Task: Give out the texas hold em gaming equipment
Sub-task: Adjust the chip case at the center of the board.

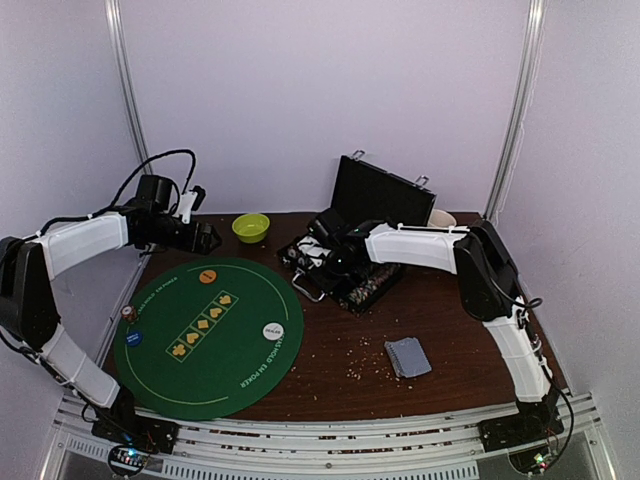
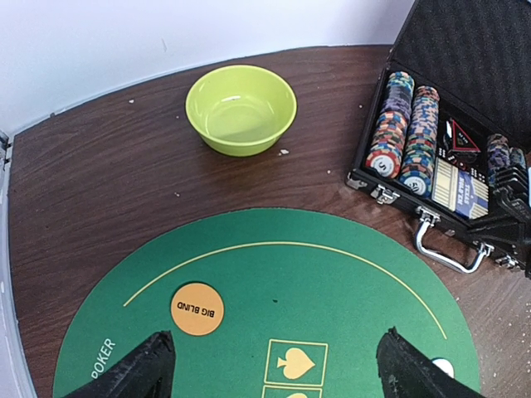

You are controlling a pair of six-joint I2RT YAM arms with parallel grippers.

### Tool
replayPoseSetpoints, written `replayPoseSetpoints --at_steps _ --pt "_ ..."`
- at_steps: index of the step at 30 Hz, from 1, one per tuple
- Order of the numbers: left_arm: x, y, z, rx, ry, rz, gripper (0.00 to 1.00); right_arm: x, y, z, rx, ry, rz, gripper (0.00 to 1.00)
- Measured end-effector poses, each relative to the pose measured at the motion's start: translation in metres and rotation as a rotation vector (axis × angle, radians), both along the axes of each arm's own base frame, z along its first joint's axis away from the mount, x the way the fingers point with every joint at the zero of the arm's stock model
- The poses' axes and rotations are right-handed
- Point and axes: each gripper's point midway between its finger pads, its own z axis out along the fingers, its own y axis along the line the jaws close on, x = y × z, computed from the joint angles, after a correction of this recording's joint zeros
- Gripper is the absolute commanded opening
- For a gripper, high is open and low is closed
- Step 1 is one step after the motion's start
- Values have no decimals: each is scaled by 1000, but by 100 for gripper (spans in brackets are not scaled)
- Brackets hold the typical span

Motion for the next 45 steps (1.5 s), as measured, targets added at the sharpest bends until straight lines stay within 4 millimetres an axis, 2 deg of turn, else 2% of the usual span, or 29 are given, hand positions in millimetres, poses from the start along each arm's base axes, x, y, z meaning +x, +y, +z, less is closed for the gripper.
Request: replayPoseSetpoints --at_steps 11,22,28,30,32,38,41,45 --pt "-3 1 -3 7 5 -2 88 -20 1 0 -42 22 68 0" --pt "-3 1 -1 7 0 -3 88 -24 0 1 -55 27 88 0" --pt "-3 1 -2 11 -1 -7 88 -29 -2 3 -63 54 96 15" --pt "-3 1 -2 12 0 -8 88 -33 -2 4 -64 75 101 23" --pt "-4 1 -3 13 1 -8 88 -36 4 12 -39 90 119 31" --pt "-4 1 -4 16 2 -12 88 -41 37 57 132 75 157 41" --pt "-4 1 -4 18 1 -13 88 -29 45 76 202 39 135 46" --pt "-4 1 -4 20 0 -15 88 -9 44 88 231 -5 79 51"
